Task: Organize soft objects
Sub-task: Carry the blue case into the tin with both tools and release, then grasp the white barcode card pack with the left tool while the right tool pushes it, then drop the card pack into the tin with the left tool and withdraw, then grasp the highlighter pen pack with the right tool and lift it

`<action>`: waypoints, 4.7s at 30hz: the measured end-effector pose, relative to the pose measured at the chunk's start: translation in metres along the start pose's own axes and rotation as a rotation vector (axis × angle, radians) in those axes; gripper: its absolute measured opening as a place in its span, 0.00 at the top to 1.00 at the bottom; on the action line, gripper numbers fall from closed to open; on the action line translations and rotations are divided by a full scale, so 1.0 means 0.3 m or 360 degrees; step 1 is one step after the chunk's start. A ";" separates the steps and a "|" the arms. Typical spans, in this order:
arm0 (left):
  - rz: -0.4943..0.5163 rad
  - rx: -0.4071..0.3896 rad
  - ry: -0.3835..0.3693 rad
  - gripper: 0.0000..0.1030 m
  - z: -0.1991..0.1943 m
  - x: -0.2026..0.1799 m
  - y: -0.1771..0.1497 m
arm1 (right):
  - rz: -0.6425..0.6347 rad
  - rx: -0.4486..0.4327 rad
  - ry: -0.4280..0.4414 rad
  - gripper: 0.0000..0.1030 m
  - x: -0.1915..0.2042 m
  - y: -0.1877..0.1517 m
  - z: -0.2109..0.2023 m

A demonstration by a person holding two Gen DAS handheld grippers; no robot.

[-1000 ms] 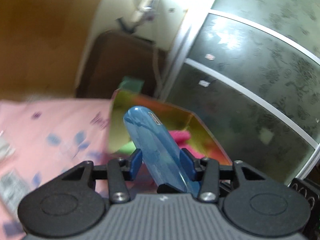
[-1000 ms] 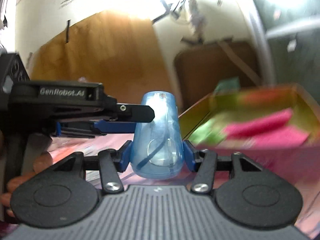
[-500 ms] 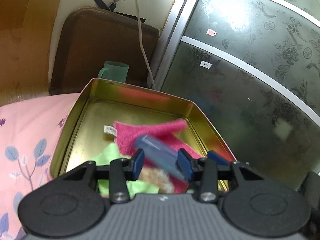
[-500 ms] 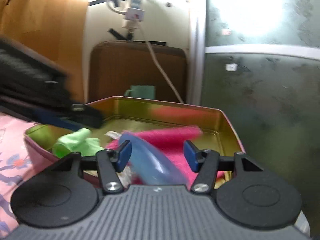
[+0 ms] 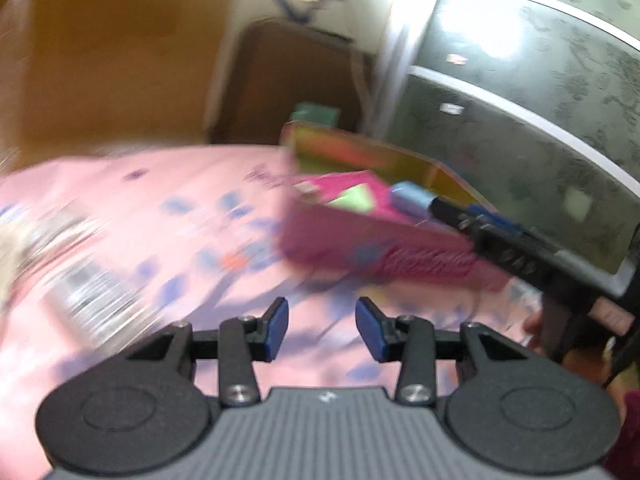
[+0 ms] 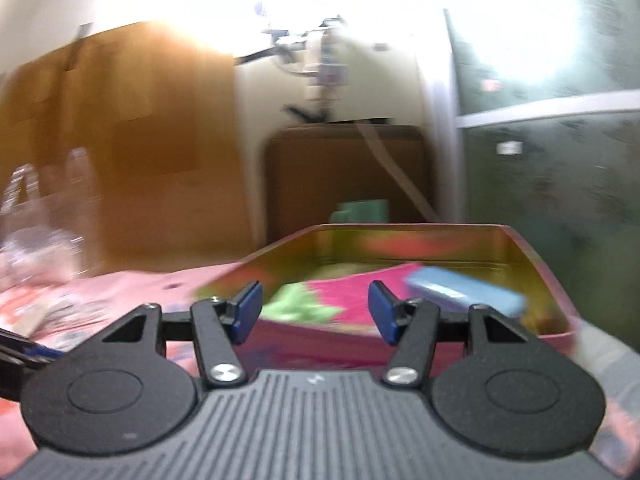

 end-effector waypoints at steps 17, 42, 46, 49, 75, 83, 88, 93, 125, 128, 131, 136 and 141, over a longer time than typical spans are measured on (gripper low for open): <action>-0.0615 -0.0311 0.0399 0.64 -0.271 0.594 -0.012 | -0.0448 0.0607 0.0831 0.27 0.723 -0.132 0.248; -0.0617 0.0148 -0.0049 0.73 -0.073 0.211 -0.085 | 0.0178 0.0565 0.0863 0.43 0.491 -0.194 -0.032; -0.0501 0.0120 -0.0105 0.73 -0.039 0.113 0.004 | 0.0203 0.0422 0.0769 0.43 0.402 -0.136 -0.038; -0.0379 0.0076 -0.0178 0.73 -0.014 0.003 0.107 | 0.0154 0.0254 0.0629 0.43 0.317 -0.056 -0.041; -0.0012 0.0229 -0.0231 0.64 0.558 -0.464 0.227 | 0.0056 0.0203 -0.0178 0.36 -0.298 -0.088 0.136; 0.0100 0.0079 -0.0208 0.64 0.355 -0.374 0.198 | 0.0022 0.0023 -0.0127 0.36 -0.133 -0.073 0.010; 0.0073 -0.0012 -0.0084 0.66 0.177 -0.189 0.146 | -0.0102 0.0034 0.0110 0.36 0.083 -0.081 -0.011; -0.0084 -0.0024 0.0223 0.66 0.009 0.144 0.064 | -0.0156 0.0257 0.0409 0.36 0.270 -0.128 0.052; -0.0589 -0.0501 0.0818 0.62 -0.434 0.803 -0.001 | -0.0284 0.0384 0.0903 0.97 0.822 0.046 0.178; -0.0611 -0.0493 0.0770 0.62 -0.433 0.799 -0.003 | -0.0668 0.0203 0.0697 0.97 0.756 0.068 0.091; -0.0616 -0.0486 0.0731 0.62 -0.431 0.793 -0.005 | -0.0886 0.0212 0.0668 0.97 0.754 0.013 0.042; -0.0582 -0.0444 0.0706 0.62 -0.421 0.772 -0.012 | -0.1004 0.0384 0.0830 0.82 0.844 -0.148 0.008; -0.0505 -0.0356 0.0783 0.62 -0.393 0.759 -0.024 | -0.0815 0.0394 0.0994 0.58 0.857 -0.146 -0.064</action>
Point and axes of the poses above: each gripper's, at about its wrist camera, not at the fingertips, and z roughly the way its jaws point, x to its left, y to its top, the point moved 10 cm from there along z, roughly the way its jaws point, and after that the axes turned 8 degrees about -z, right-handed, at the moved point
